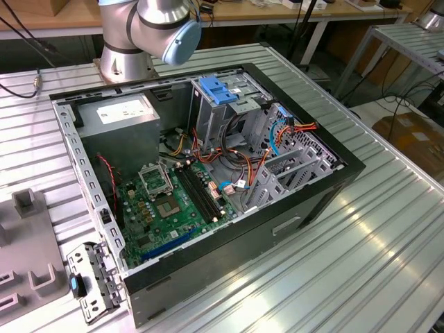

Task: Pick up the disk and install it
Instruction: 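Pick up the disk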

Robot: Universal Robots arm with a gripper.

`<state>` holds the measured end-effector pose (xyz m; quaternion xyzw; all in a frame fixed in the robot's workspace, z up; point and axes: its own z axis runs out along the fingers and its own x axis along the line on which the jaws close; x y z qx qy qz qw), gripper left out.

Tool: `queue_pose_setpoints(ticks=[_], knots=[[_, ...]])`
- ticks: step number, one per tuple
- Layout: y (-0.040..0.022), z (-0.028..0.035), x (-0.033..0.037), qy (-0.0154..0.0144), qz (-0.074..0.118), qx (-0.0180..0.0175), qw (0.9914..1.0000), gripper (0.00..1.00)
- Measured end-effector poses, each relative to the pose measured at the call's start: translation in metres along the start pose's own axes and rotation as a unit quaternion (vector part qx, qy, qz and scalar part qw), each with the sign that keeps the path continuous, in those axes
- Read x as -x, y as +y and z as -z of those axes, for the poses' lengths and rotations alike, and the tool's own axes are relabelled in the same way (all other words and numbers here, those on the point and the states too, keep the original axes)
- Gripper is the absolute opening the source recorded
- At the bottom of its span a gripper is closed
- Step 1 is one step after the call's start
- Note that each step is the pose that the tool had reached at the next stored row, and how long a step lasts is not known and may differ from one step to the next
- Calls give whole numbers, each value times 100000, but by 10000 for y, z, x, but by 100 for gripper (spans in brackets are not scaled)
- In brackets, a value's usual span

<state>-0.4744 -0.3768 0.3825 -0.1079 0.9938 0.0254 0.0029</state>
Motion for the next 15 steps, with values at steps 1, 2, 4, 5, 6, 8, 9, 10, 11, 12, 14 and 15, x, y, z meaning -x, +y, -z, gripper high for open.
queue_pose_setpoints(ticks=[1, 2, 4, 5, 6, 8, 9, 10, 11, 12, 14, 15], knots=[[0, -1, 3, 63, 1104, 1, 99994, 11], [-1, -1, 6, 112, 1751, -10, 99985, 11], [-4, -6, 19, 221, 3078, -103, 99952, 11], [-6, -8, 27, 347, 3947, -288, 99921, 11], [-8, -11, 34, 460, 4935, -475, 99876, 11], [-9, -14, 39, 547, 6485, -558, 99786, 11], [-10, -14, 40, 634, 8251, -557, 99655, 11], [-10, -15, 41, 695, 9549, -545, 99539, 11], [-10, -16, 41, 734, 10476, -537, 99446, 11], [-10, -17, 42, 803, 12019, -523, 99270, 11], [-10, -18, 42, 876, 13828, -506, 99034, 11], [-10, -19, 43, 973, 15977, -487, 98709, 11]])
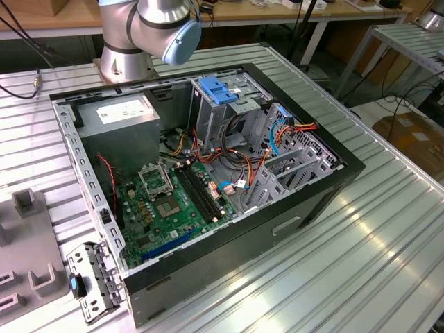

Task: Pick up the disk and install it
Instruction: 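Pick up the disk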

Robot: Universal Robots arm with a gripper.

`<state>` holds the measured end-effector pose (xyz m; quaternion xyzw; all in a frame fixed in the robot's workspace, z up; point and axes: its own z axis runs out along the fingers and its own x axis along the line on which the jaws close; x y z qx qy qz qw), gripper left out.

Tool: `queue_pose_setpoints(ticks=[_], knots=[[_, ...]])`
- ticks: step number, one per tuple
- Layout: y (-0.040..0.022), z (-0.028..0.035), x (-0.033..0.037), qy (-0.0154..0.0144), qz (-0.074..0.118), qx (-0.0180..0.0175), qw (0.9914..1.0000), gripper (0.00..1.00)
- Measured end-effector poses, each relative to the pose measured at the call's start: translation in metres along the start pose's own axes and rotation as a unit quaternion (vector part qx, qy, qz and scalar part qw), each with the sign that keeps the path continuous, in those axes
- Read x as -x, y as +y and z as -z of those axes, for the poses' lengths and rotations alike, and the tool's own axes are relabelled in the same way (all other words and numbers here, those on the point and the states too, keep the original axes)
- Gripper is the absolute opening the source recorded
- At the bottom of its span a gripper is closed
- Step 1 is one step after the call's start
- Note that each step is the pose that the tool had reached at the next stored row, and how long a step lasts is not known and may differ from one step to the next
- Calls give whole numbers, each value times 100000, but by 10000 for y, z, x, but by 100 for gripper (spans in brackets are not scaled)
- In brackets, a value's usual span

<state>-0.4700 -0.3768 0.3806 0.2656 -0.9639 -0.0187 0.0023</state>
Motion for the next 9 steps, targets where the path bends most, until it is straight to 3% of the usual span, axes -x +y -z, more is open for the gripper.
queue_pose_setpoints(ticks=[2, 5, 6, 9], knots=[[0, -2, 0, 77, 2155, 11, 99977, 11], [-1, -4, 1, 214, 5743, 35, 99835, 11], [-1, -5, 1, 272, 7213, 44, 99739, 11], [-2, -8, 2, 440, 11744, 67, 99307, 11]])
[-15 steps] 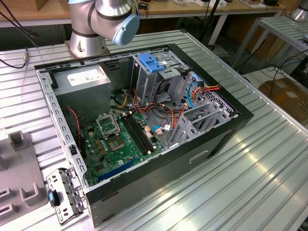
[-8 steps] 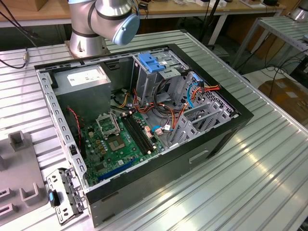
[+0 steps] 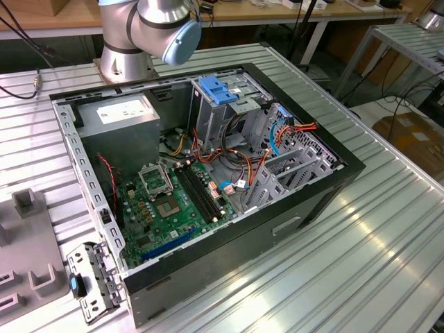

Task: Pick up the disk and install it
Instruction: 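Pick up the disk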

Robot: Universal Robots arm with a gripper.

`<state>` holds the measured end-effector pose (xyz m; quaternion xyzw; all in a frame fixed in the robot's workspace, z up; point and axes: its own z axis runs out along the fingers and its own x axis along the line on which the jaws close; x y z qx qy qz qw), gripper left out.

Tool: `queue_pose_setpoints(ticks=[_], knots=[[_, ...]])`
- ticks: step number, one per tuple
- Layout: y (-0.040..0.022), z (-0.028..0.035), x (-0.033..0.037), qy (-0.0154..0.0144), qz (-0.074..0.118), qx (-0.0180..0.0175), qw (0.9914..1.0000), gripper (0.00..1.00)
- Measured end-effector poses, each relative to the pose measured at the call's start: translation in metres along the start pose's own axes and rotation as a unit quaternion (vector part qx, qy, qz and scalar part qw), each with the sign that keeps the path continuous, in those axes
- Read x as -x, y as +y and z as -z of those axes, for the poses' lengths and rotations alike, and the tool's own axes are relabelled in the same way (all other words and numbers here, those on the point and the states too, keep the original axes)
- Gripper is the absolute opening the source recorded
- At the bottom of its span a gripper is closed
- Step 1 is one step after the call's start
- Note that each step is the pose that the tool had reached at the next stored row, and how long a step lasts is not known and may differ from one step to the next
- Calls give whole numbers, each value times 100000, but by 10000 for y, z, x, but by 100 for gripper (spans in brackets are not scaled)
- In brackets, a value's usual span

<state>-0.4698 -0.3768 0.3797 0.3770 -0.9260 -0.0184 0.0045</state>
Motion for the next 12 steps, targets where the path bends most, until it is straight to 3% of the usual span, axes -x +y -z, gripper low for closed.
queue_pose_setpoints(ticks=[3, 7, 9, 11, 12], knots=[[-1, -3, 0, 124, 3377, 17, 99943, 11], [-1, -6, 0, 265, 7124, 39, 99746, 11], [-1, -9, 1, 416, 11218, 61, 99368, 11], [-2, -10, 1, 484, 13001, 72, 99150, 11], [-2, -11, 2, 541, 14485, 81, 98944, 11]])
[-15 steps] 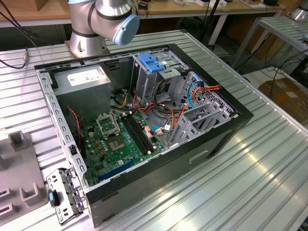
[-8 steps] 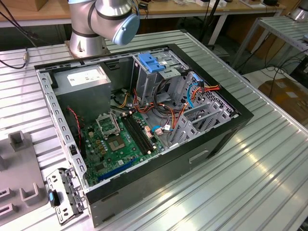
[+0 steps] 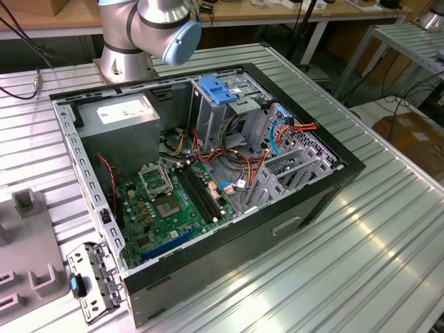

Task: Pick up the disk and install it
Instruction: 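Pick up the disk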

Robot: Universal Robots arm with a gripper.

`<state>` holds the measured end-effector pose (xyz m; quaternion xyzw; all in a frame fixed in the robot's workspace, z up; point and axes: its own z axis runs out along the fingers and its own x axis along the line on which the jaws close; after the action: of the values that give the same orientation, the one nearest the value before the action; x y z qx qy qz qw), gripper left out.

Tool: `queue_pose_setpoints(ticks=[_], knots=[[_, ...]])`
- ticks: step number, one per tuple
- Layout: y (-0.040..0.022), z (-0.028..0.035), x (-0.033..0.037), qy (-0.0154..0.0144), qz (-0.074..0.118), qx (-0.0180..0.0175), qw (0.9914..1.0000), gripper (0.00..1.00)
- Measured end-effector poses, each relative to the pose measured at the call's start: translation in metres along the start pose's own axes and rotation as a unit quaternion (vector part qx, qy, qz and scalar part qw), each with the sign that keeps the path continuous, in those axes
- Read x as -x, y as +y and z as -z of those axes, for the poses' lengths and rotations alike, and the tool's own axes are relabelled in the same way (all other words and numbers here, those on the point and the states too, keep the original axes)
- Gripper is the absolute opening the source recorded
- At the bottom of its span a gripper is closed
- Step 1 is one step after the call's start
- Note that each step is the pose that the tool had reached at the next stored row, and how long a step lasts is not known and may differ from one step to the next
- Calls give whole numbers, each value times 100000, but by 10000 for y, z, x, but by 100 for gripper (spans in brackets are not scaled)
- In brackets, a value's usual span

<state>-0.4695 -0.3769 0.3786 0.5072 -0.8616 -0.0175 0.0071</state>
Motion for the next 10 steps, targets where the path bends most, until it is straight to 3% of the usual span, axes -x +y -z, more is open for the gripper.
queue_pose_setpoints(ticks=[3, 10], knots=[[-1, -1, 0, 136, 3706, 20, 99931, 11], [0, -1, 0, 145, 3891, 21, 99924, 11]])
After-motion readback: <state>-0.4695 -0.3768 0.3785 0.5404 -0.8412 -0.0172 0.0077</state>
